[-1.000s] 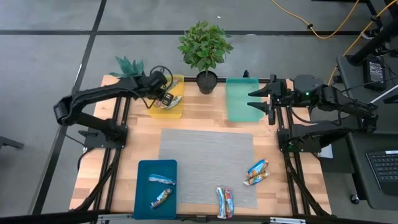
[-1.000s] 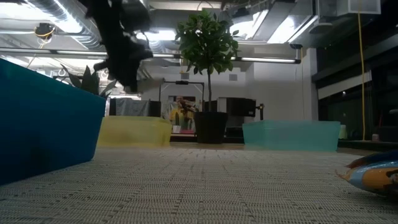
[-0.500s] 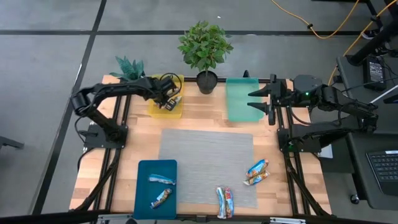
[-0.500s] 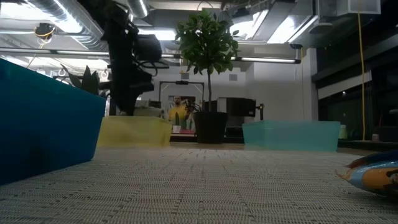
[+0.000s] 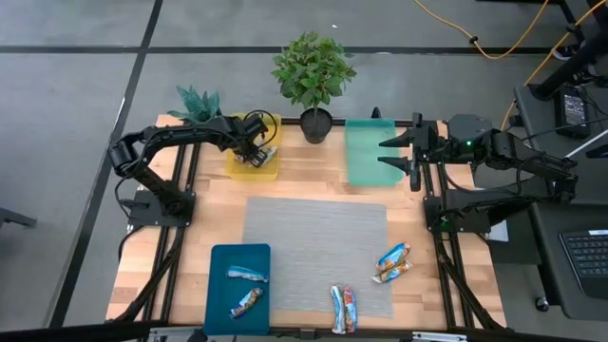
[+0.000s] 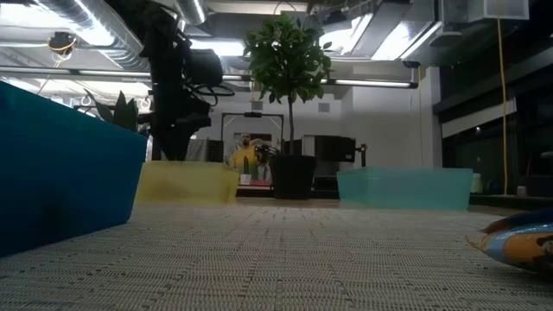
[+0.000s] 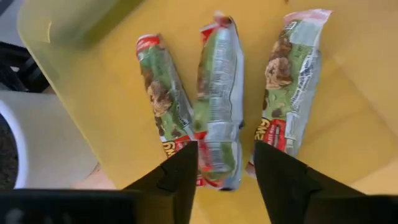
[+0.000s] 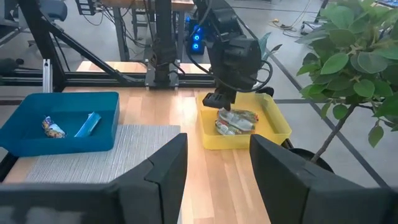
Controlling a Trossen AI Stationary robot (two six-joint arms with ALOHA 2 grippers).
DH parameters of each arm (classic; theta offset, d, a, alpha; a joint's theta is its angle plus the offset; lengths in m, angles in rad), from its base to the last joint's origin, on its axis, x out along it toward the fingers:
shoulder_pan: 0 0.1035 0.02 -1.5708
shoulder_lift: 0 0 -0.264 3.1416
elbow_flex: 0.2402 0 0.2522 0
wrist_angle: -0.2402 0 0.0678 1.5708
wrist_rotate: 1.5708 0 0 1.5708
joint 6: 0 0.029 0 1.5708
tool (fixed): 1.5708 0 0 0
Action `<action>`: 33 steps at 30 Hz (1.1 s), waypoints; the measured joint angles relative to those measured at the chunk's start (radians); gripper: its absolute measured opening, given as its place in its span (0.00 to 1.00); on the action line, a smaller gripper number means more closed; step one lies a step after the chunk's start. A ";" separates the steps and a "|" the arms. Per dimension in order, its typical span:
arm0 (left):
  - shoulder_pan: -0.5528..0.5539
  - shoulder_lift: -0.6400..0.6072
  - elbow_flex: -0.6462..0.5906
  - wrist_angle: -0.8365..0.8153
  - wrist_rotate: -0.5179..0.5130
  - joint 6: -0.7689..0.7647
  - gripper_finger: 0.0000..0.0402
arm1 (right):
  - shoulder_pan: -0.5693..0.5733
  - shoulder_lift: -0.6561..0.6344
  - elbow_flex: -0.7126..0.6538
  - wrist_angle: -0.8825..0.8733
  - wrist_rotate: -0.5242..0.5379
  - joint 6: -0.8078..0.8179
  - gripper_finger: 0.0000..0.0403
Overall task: Pick and place Granola Bars by type
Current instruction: Put the red granola bar into the yellow transparent bin, then put the yellow granola bar into the blue transparent bin
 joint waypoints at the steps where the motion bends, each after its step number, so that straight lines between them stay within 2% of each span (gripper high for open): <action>1: 0.000 -0.006 0.001 0.000 0.000 0.007 0.39 | 0.000 0.000 0.000 -0.003 0.000 0.000 0.44; 8: -0.012 -0.076 0.068 -0.036 0.026 0.008 0.54 | 0.000 0.000 0.000 -0.074 -0.020 0.001 0.44; 12: -0.047 -0.151 0.105 -0.034 0.081 -0.009 0.56 | 0.000 0.001 0.000 -0.092 -0.120 0.002 0.44; 15: -0.084 -0.222 0.118 -0.029 0.087 -0.046 0.56 | 0.000 0.002 0.000 -0.081 -0.186 -0.004 0.44; 21: -0.173 -0.370 0.125 -0.017 0.079 -0.144 0.51 | 0.000 0.002 0.000 -0.069 -0.216 0.044 0.44; 26: -0.268 -0.470 0.125 0.039 0.076 -0.173 0.47 | 0.030 0.003 0.000 -0.139 -0.302 0.050 0.44; 29: -0.328 -0.517 0.125 0.079 0.064 -0.173 0.46 | 0.089 0.008 0.001 -0.215 -0.282 0.048 0.44; 33: -0.399 -0.564 0.125 0.097 -0.015 -0.174 0.44 | 0.198 0.029 0.001 -0.335 -0.188 0.071 0.44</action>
